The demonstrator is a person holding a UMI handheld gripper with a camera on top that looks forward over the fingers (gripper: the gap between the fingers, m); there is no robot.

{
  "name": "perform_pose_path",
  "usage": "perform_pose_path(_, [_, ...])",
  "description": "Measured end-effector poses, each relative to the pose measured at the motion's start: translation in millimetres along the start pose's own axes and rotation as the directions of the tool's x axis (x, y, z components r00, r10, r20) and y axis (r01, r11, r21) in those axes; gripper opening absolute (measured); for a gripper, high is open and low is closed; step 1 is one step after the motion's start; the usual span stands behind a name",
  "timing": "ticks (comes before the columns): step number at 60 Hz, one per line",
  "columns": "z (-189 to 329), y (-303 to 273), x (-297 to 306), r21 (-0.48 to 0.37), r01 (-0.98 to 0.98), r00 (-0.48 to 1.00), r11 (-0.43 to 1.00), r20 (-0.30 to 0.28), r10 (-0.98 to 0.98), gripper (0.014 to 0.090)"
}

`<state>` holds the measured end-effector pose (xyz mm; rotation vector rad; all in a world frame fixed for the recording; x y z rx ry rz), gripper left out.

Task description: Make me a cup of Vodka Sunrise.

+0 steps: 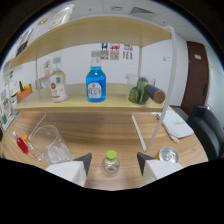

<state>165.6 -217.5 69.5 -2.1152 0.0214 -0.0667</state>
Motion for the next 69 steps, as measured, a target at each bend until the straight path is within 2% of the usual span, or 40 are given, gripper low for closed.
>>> perform_pose_path(9, [-49.6,-29.7,-5.5,0.033,-0.012,0.999,0.999,-0.029,0.013,0.0857])
perform_pose_path(17, [-94.2,-36.5,-22.9,0.013,-0.027,0.998,1.0,-0.049,0.028,0.0858])
perform_pose_path(29, [-138.7,-23.0,-69.6,-0.024,-0.017,1.0,1.0,-0.021,0.017,0.0864])
perform_pose_path(39, [-155.6,-8.0,-101.3,-0.057,-0.036,0.999,0.998,0.001,0.036,0.086])
perform_pose_path(69, [-168.9,-7.0,-120.1,-0.061,-0.021,0.999,0.998,-0.036,0.019,0.0862])
